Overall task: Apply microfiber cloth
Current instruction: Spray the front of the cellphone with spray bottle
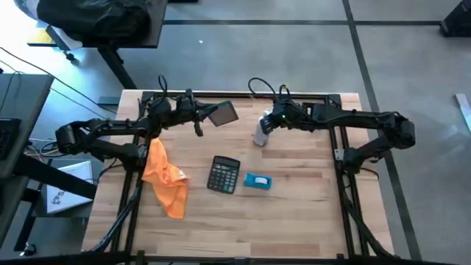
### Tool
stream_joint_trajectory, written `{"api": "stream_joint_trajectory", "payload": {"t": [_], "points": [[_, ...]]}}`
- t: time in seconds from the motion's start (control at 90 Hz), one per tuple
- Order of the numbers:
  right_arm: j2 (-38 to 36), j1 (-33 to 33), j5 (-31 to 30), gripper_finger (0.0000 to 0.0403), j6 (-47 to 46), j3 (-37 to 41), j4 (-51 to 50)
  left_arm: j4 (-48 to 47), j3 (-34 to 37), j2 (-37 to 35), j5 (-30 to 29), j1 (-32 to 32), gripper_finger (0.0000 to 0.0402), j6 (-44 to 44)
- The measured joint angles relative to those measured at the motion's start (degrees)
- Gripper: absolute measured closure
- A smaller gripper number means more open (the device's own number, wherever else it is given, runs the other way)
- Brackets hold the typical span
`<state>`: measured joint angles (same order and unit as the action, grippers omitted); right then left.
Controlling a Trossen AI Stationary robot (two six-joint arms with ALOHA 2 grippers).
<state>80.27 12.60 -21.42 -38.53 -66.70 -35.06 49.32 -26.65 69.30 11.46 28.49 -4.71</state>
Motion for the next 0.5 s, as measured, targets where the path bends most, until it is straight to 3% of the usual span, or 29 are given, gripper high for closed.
{"api": "stream_joint_trajectory", "payload": {"t": [0.5], "points": [[-1.32, 0.15, -0.03, 0.0201, -0.18, 0.0, 0.21, -0.09, 0.0, 0.0, -0.04, 0.0, 0.0391, 0.0]]}}
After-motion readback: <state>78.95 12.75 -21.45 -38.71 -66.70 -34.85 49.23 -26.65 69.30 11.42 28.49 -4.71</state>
